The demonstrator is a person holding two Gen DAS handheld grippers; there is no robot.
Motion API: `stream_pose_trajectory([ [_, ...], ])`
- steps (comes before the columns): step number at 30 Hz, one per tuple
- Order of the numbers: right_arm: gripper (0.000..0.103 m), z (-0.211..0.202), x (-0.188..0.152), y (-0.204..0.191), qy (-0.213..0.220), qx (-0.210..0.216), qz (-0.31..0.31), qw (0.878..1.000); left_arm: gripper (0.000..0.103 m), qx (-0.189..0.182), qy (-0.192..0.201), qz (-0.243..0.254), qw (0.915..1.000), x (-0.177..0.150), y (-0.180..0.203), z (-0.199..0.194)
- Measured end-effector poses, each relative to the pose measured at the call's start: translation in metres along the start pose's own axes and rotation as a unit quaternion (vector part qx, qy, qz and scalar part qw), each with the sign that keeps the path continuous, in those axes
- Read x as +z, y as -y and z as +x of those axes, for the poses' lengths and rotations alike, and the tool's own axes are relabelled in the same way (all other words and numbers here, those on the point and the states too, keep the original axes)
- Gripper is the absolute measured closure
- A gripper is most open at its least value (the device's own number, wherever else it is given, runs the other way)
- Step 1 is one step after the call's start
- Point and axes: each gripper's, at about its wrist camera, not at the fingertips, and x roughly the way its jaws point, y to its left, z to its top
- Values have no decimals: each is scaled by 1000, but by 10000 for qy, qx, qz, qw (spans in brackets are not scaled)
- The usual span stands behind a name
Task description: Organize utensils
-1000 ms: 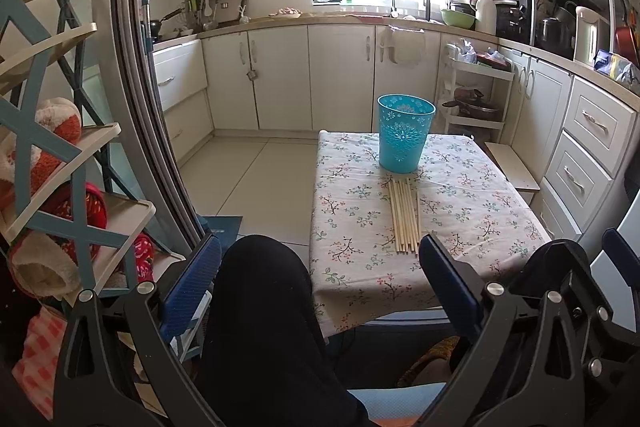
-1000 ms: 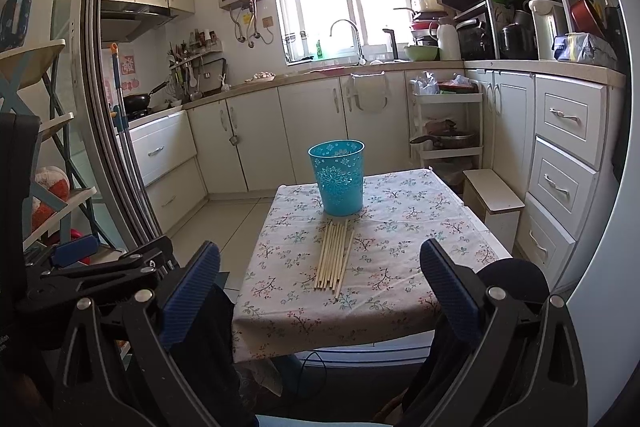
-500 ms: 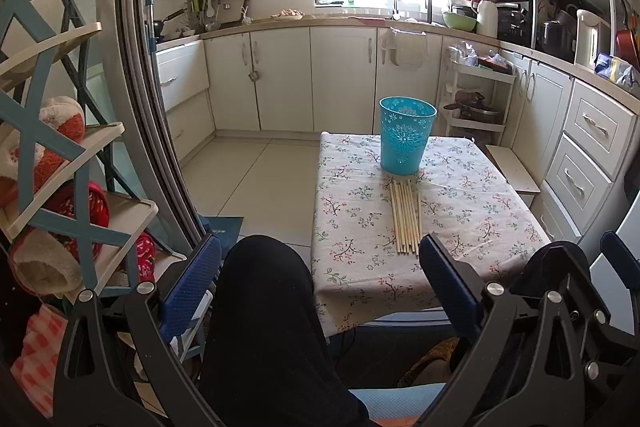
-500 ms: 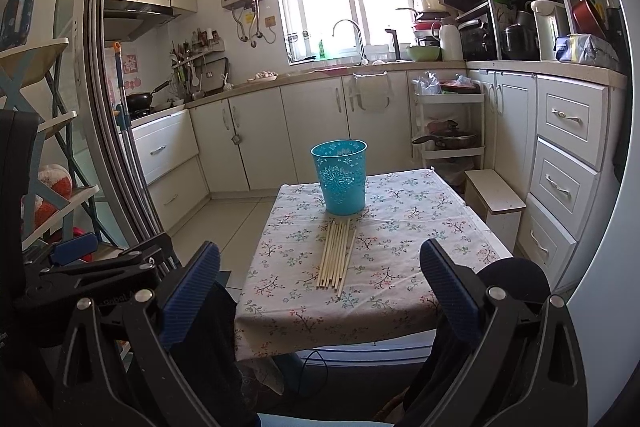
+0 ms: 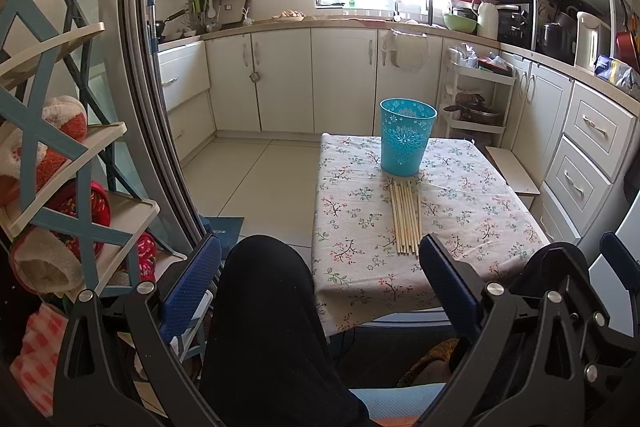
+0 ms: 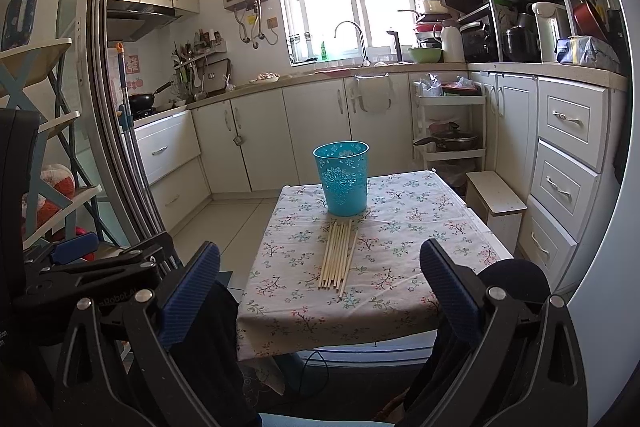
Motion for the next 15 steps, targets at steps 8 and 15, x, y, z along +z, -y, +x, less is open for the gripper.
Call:
stream_pose_trajectory([
  [8, 7, 0, 0, 0, 0, -1, 2, 10000, 8, 5, 6, -1, 10000, 0, 0, 0],
  [15, 7, -2, -1, -7, 10, 28, -18, 10000, 8, 12, 14, -8, 10000, 1, -1, -1],
])
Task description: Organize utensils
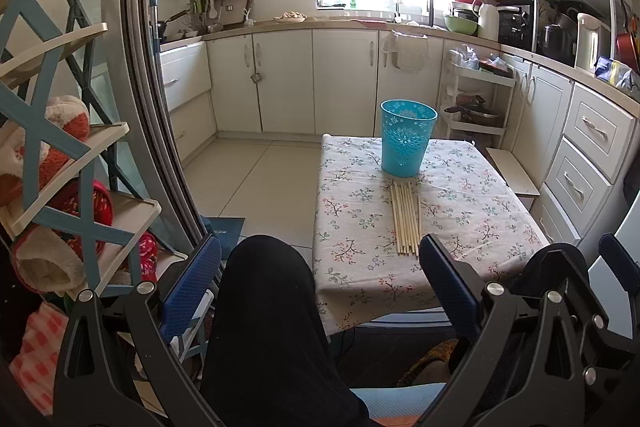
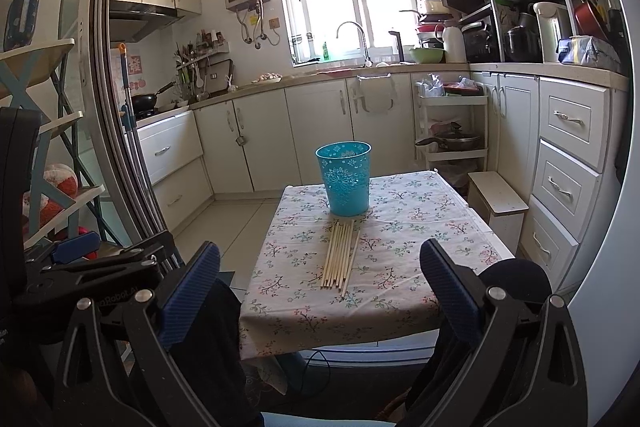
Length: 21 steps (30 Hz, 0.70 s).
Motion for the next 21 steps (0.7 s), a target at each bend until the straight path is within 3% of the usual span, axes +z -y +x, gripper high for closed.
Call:
stream_pose_trajectory([
  [21, 7, -3, 1, 1, 34, 32, -18, 10000, 8, 34, 101, -58, 9999, 2, -2, -10],
])
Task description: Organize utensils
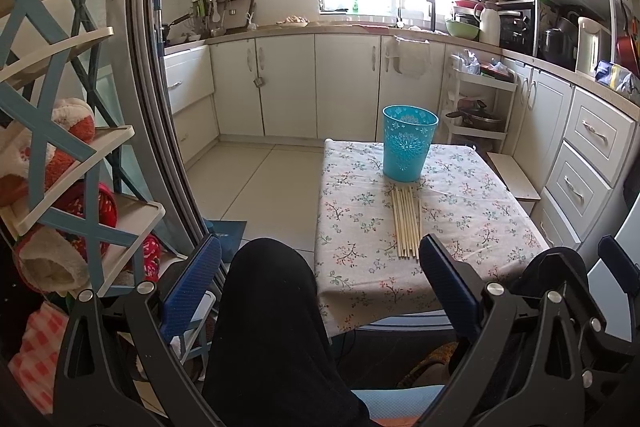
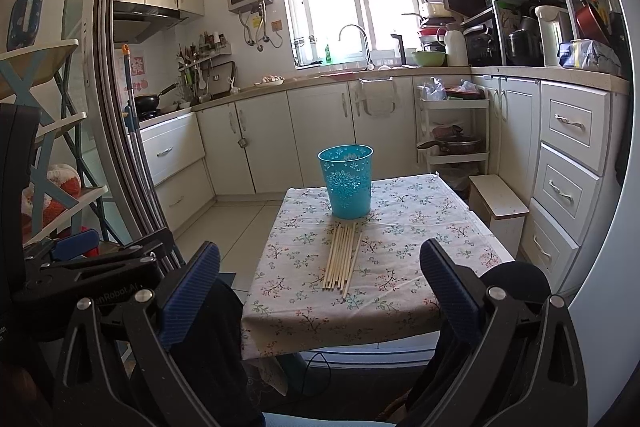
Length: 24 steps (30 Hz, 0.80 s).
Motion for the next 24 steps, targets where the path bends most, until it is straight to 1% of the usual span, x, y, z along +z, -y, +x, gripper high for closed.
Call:
stream_pose_trajectory([
  [24, 7, -2, 3, 0, 33, 7, -9, 10000, 8, 7, 89, -14, 10000, 1, -1, -6],
])
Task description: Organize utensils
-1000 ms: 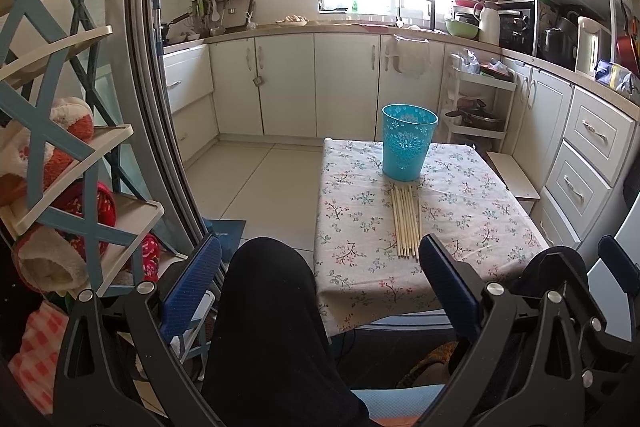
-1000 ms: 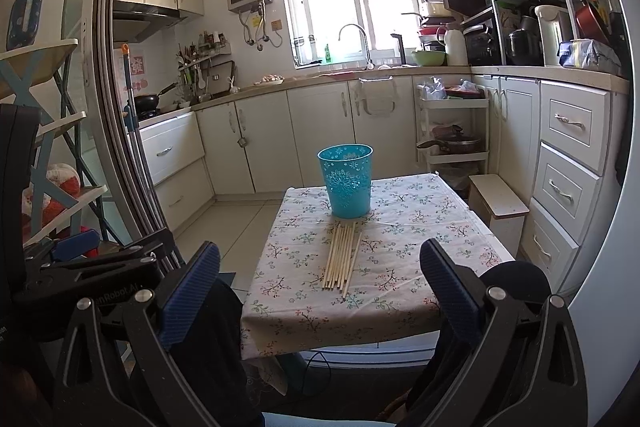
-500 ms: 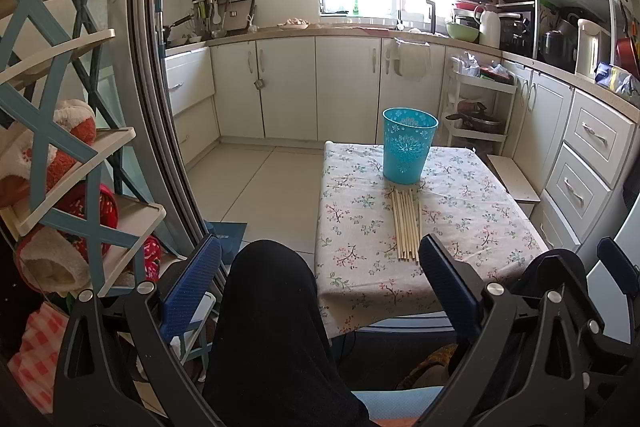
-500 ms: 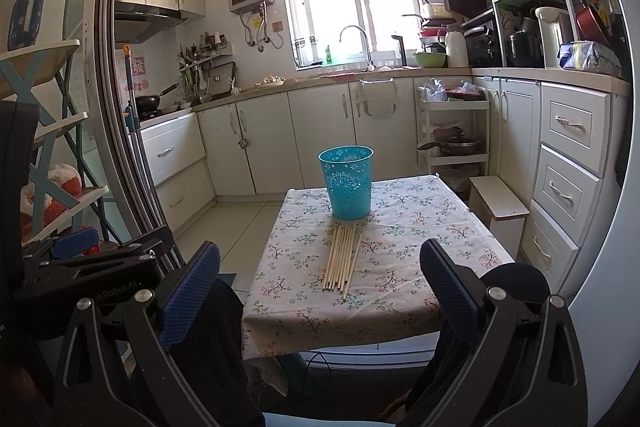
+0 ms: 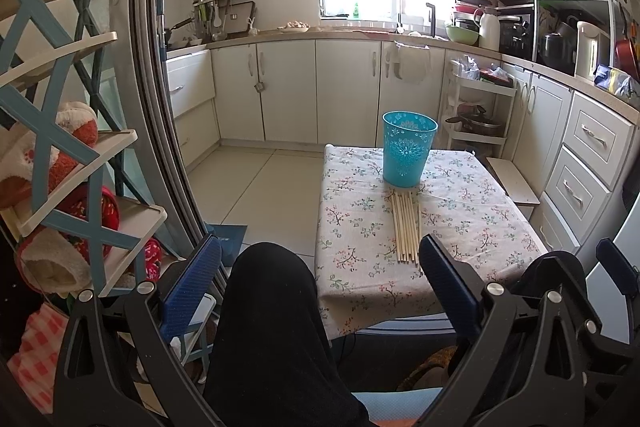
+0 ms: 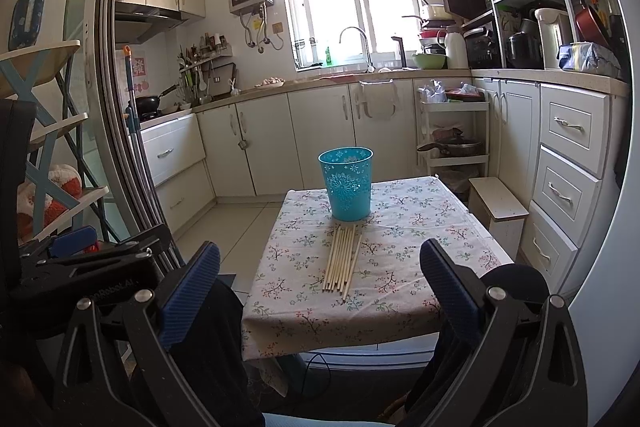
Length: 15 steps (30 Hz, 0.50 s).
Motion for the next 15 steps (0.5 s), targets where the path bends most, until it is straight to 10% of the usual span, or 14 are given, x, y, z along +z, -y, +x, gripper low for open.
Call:
stream_pose_trajectory([
  [15, 7, -2, 1, 2, -3, -28, -9, 10000, 8, 0, 1, 3, 10000, 0, 0, 0],
])
